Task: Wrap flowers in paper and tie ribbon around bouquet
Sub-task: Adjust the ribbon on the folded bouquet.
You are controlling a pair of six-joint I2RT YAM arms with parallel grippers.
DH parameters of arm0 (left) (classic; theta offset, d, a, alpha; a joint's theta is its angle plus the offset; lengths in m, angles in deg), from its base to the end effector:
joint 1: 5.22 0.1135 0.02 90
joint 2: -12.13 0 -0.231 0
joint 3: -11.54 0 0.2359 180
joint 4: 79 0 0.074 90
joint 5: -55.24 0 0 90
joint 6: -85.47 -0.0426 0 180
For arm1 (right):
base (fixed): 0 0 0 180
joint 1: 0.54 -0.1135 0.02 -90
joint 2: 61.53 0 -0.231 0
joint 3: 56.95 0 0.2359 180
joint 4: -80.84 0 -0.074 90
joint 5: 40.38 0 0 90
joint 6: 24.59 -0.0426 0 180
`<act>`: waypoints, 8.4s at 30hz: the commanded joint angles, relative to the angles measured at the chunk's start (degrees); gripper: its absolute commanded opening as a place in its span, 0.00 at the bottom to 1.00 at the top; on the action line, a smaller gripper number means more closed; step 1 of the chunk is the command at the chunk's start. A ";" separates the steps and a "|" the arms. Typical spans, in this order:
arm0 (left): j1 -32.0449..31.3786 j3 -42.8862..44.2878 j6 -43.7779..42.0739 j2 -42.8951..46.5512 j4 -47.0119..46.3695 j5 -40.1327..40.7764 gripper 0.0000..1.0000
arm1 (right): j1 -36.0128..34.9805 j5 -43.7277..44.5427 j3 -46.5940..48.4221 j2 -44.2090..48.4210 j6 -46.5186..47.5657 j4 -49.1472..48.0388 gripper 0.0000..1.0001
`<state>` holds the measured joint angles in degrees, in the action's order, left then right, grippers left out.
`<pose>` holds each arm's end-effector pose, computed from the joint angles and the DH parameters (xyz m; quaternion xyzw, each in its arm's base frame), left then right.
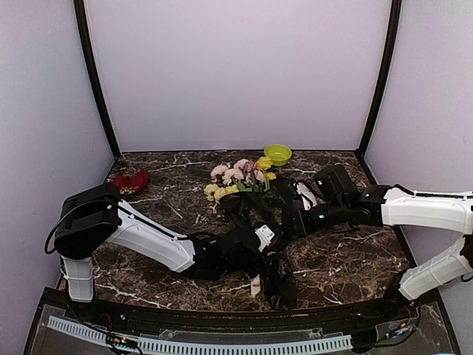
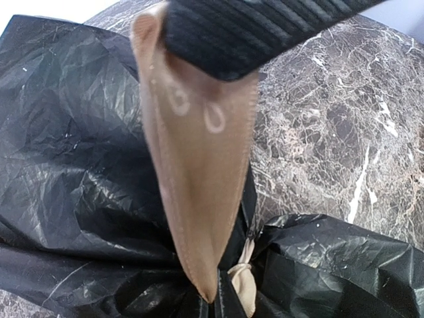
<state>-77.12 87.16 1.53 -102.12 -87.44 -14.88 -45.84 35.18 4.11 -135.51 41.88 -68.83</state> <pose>0.1373 -0.3736 0.1195 0.3918 0.7635 -0.1926 0.4759 0.1825 0.1995 0.2038 -0.2209 0.8848 0.3176 0.2595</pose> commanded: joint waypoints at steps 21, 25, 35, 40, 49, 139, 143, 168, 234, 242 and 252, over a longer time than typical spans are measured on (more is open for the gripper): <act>-0.08 -5.25 -8.40 9.73 -3.13 -7.35 0.47 | 1.25 3.17 -4.18 0.76 -3.94 -2.90 0.16; -0.04 -7.33 -8.53 13.25 -2.75 -7.54 0.59 | 1.82 6.03 -4.58 3.04 -4.27 -1.68 0.28; 1.56 -12.84 -2.48 21.57 0.66 0.81 0.65 | 2.76 9.41 -4.57 8.67 -4.20 0.46 0.44; 2.20 -14.67 2.40 22.82 6.90 4.38 0.51 | 2.72 0.36 -4.68 7.75 -2.63 -1.55 0.39; 7.91 -20.62 19.70 25.44 16.37 3.47 0.67 | 0.62 3.69 -3.75 5.42 -3.90 -0.08 0.40; 15.21 -13.06 12.93 6.59 1.56 -0.88 0.00 | 0.69 -2.80 -19.41 -1.02 -8.02 -7.09 0.00; 15.21 -13.81 13.33 6.50 1.78 -0.38 0.00 | 0.65 -2.87 -19.25 -1.33 -7.81 -6.92 0.00; 15.21 -15.42 11.02 13.78 1.45 -5.20 0.37 | 1.23 3.80 -14.78 5.34 -7.26 -2.02 0.35; 4.36 -22.34 -6.45 17.36 -0.92 -18.93 0.00 | 4.17 3.10 -13.11 6.71 -6.00 -0.20 0.41; 4.05 -23.32 -4.88 17.19 -0.81 -20.16 0.00 | 4.17 3.06 -13.25 6.74 -6.00 -0.21 0.42; 4.20 -27.36 -2.69 25.62 -2.50 -16.04 0.63 | 9.47 9.42 -13.87 12.20 -4.42 1.27 0.44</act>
<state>-72.95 63.03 -2.66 -83.46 -88.43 -33.72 -40.44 40.73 -9.55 -127.05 35.76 -67.17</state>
